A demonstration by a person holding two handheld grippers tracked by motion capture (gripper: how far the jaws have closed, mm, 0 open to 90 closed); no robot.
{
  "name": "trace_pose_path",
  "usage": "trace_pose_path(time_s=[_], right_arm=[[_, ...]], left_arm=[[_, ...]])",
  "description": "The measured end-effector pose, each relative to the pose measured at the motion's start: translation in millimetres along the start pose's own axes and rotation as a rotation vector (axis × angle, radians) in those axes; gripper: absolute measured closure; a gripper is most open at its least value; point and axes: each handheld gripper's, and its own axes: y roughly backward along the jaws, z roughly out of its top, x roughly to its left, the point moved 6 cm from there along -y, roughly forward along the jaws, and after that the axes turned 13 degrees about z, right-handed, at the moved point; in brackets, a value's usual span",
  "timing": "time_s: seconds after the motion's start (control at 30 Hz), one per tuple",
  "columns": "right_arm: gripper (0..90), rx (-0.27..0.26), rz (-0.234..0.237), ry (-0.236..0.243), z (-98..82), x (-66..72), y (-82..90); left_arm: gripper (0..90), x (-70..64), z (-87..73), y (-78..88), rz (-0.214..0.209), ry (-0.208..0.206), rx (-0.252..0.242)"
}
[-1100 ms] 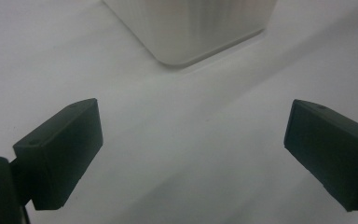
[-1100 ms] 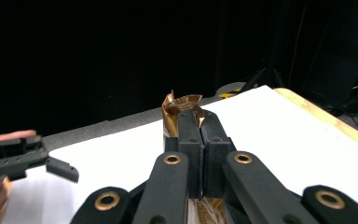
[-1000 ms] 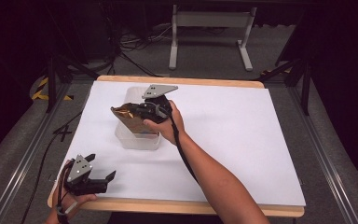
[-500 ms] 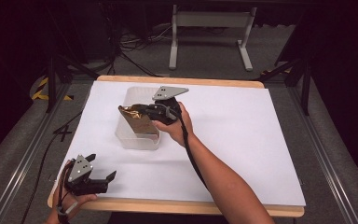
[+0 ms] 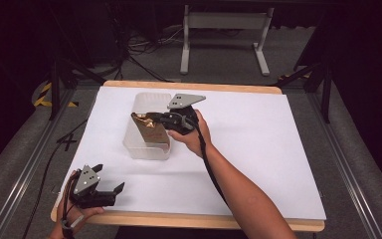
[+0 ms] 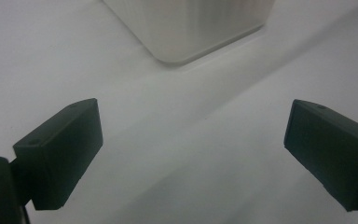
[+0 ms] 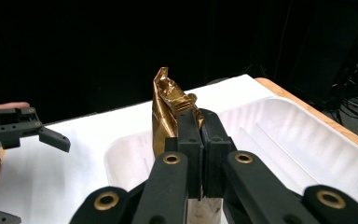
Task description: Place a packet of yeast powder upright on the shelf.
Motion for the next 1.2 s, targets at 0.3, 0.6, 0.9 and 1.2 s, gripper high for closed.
trace_pose_path(time_s=[0.3,0.6,0.9,1.2], right_arm=[[82.1,0.029,-0.035,0.005,-1.5,-3.1,6.2],[64.4,0.053,-0.060,-0.003,-0.3,-5.5,14.1],[58.2,0.096,-0.097,0.044,4.8,-0.4,29.9],[59.1,0.181,-0.134,0.119,3.3,5.8,60.8]], left_arm=[[5.1,-0.9,0.0,-1.5,-0.001,0.001,0.003],[5.0,-0.4,-0.3,-1.5,0.000,0.002,0.003],[5.1,-1.7,-0.6,-2.3,-0.008,-0.011,0.010],[5.1,-2.3,-1.0,-1.5,-0.003,-0.009,0.011]])
